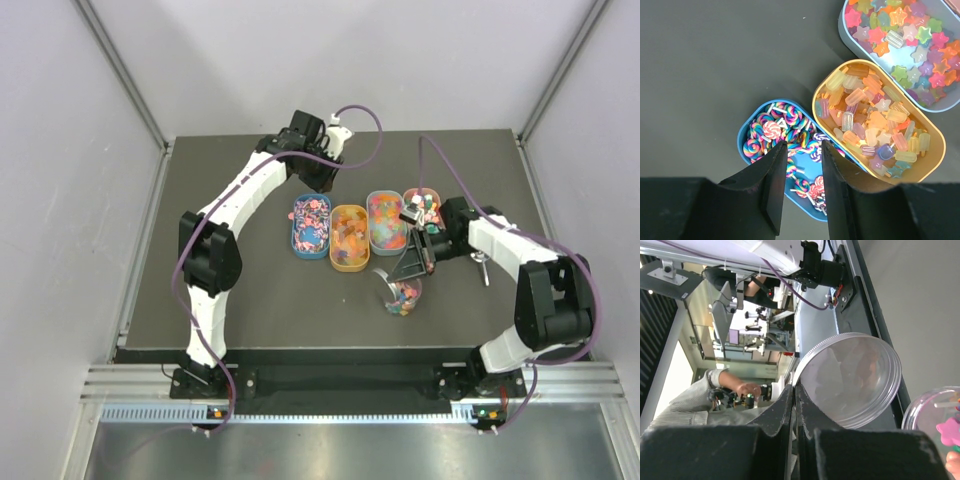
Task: Pack the candies
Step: Adjust the packing bottle at the center of the board.
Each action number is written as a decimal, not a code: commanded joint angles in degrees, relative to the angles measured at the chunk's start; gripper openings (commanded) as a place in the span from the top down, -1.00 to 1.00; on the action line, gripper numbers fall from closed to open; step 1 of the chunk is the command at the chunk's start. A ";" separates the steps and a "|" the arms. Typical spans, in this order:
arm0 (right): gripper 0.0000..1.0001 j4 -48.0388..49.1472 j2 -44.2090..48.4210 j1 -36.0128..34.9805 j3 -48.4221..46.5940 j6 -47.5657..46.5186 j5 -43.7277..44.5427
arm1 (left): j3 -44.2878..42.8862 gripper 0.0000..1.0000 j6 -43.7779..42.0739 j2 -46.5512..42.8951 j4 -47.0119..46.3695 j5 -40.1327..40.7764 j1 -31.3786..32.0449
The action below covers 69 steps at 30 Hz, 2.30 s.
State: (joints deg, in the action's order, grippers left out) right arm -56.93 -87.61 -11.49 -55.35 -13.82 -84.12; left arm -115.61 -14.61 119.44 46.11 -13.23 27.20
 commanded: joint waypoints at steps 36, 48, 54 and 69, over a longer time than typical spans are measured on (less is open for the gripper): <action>1.00 -19.63 -5.64 27.56 -19.44 -18.61 -7.82 | 24.30 -0.04 20.67 -17.05 -4.89 -30.39 7.86; 1.00 -20.33 -3.71 30.02 -17.25 -20.36 -7.20 | 16.21 0.19 16.90 -8.96 -0.93 -10.33 21.13; 1.00 -19.89 -1.42 32.31 -16.02 -20.02 -8.43 | 13.14 0.20 15.84 -3.25 -0.76 -5.40 23.60; 1.00 -18.48 0.51 34.25 -13.64 -19.75 -8.52 | 11.81 0.17 13.66 -4.56 0.82 5.67 25.45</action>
State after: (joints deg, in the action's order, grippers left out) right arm -76.01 -89.10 21.93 -68.60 -31.94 -84.12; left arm -102.89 1.15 119.81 46.26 -12.91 52.97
